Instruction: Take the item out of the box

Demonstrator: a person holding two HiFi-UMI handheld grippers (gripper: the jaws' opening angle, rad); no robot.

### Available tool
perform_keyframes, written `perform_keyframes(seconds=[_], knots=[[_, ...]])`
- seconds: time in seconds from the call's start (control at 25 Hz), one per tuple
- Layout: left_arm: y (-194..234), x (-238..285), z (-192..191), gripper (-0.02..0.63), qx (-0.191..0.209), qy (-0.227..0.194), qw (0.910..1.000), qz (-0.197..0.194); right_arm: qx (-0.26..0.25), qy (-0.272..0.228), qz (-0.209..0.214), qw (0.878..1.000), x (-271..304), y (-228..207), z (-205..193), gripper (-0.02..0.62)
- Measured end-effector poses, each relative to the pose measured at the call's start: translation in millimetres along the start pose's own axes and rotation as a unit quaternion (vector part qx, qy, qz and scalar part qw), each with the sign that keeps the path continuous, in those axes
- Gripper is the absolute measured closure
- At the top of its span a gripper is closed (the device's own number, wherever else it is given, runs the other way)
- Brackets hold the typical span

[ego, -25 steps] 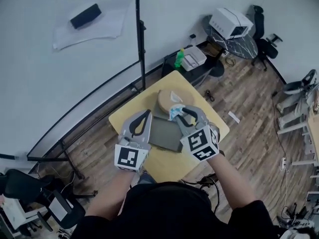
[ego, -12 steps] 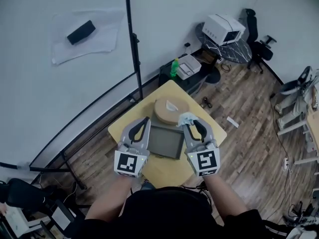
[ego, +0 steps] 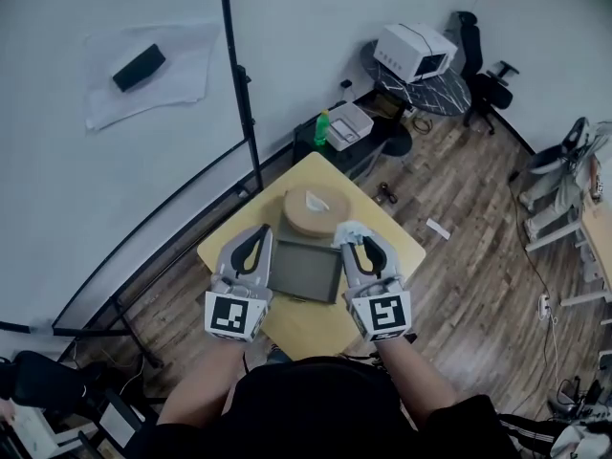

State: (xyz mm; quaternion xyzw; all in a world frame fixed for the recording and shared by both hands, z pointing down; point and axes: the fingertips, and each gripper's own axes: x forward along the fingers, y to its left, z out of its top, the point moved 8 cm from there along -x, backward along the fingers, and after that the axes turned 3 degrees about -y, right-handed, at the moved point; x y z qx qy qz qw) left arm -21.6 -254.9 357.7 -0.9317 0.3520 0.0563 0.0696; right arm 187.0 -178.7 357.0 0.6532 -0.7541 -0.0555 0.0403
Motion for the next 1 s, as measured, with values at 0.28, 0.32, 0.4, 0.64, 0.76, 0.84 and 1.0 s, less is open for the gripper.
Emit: perform_keyframes(seconds=[0.28, 0.32, 0.4, 0.64, 0.76, 0.84, 1.0], knots=[[0, -2, 0, 0.606, -0.003, 0.0, 1.0, 0.004, -0.005, 0.005, 0.007, 1.0, -1, 1, -8, 0.512], [0, -2, -1, 0.606, -0.003, 0.001, 1.0, 0.005, -0.004, 0.006, 0.007, 1.0, 0, 0, -8, 0.512], [1, -2, -1, 0.606, -0.002, 0.002, 1.0, 0.005, -0.004, 0.005, 0.005, 1.0, 1, -2, -9, 0.512], [2, -1, 0, 0.607, -0.001, 0.003, 1.0, 0.004, 0.0, 0.008, 0.007, 1.0, 1, -4, -12, 0.512], [0, -2, -1, 0.606, -0.002, 0.004, 1.0, 0.004, 0.01, 0.009, 0.001, 1.0, 1, -6, -13, 0.513], [-2, -3, -1, 0.606, -0.001, 0.004, 1.0, 0.002, 0.023, 0.012, -0.004, 1.0, 0, -10, -17, 0.514], [-6, -4, -2, 0.606, 0.0, 0.004, 1.0, 0.001, 0.036, 0.02, -0.011, 0.999, -4, -14, -23, 0.514]])
